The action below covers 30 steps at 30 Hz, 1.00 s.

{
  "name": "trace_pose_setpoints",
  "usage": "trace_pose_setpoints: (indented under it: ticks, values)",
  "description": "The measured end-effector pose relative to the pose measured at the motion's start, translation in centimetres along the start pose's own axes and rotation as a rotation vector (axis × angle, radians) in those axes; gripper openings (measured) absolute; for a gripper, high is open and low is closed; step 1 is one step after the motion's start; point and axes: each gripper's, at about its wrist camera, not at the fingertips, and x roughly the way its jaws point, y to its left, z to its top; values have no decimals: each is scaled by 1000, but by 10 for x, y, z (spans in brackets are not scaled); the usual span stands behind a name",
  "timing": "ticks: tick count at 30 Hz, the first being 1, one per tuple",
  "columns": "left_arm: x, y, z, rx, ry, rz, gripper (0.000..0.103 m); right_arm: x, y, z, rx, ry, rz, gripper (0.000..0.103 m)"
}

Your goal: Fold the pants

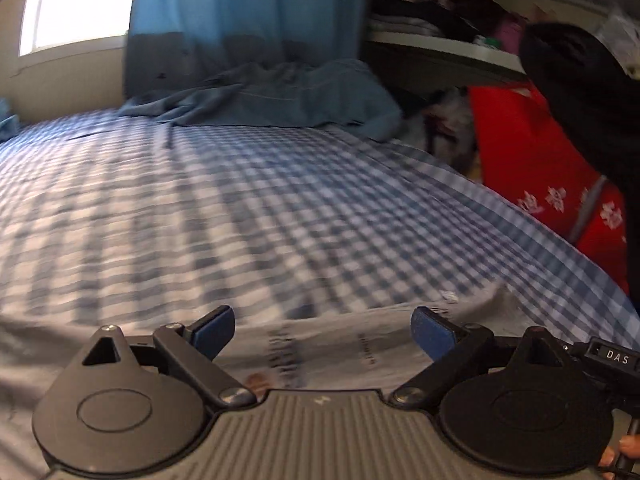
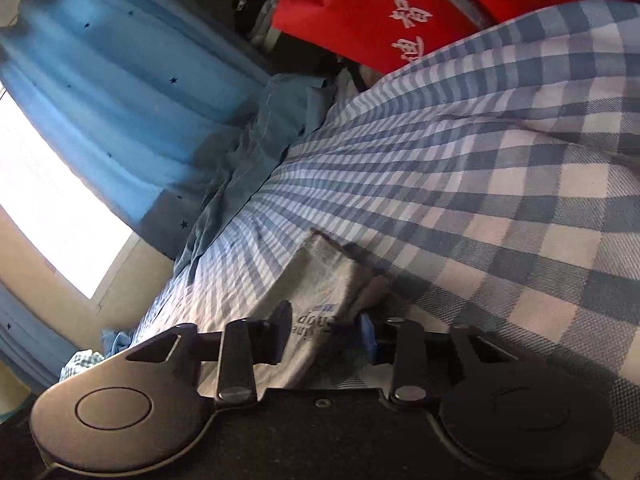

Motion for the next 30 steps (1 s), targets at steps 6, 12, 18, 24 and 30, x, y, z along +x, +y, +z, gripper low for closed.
trace_pose_setpoints:
  ticks: [6, 12, 18, 24, 30]
  values:
    - [64, -89, 2, 241, 57, -57, 98, -1, -5, -2, 18, -21, -12, 25]
    - [106, -117, -3, 294, 125, 42, 100, -3, -8, -4, 50, -38, -29, 17]
    - [100, -91, 12, 111, 208, 4, 101, -2, -3, -4, 28, -40, -50, 14]
    - [91, -68, 44, -173, 396, -202, 101, -6, 18, -12, -108, -93, -79, 14]
    - [94, -88, 75, -128, 485, -297, 98, -3, 44, -14, -265, -99, -100, 11]
